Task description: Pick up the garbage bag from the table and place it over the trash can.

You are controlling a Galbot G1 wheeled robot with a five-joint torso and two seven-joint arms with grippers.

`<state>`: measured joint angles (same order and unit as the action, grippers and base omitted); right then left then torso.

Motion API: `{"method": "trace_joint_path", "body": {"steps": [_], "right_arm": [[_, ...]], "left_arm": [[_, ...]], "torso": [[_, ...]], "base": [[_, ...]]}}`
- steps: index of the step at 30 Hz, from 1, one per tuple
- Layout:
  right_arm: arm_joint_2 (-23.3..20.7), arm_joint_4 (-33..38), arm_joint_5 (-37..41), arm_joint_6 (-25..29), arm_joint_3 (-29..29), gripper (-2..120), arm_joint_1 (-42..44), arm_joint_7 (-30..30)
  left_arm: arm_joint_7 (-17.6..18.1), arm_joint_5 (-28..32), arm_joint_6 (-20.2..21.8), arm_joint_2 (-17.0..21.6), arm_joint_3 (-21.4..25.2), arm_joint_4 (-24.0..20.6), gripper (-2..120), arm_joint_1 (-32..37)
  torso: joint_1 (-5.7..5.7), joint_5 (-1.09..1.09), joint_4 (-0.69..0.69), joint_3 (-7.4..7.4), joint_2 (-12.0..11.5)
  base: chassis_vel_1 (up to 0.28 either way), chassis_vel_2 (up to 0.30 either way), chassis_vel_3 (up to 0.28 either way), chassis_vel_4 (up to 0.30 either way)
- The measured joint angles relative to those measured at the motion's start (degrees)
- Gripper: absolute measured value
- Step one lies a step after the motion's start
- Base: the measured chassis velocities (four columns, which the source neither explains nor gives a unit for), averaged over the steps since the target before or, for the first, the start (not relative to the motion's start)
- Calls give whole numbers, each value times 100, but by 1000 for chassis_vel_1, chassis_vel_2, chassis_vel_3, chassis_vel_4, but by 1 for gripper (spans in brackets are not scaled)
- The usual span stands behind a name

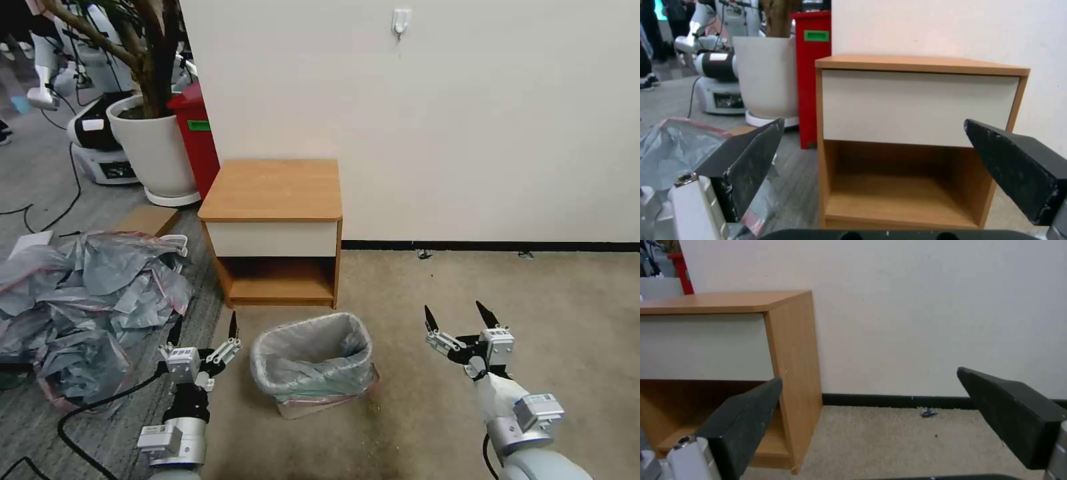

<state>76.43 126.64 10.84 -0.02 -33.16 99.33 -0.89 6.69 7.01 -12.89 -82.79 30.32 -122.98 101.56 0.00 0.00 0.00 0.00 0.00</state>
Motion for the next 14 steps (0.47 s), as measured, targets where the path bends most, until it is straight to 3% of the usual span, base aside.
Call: {"method": "trace_joint_path", "body": {"steps": [14], "right_arm": [[-1, 4, -4, 5, -1, 100, 3, -5]], "left_arm": [[7, 7, 9, 4, 0, -4, 100, -1]], "torso": [[0, 0, 0, 0, 0]], "base": [[0, 0, 0, 0]]}}
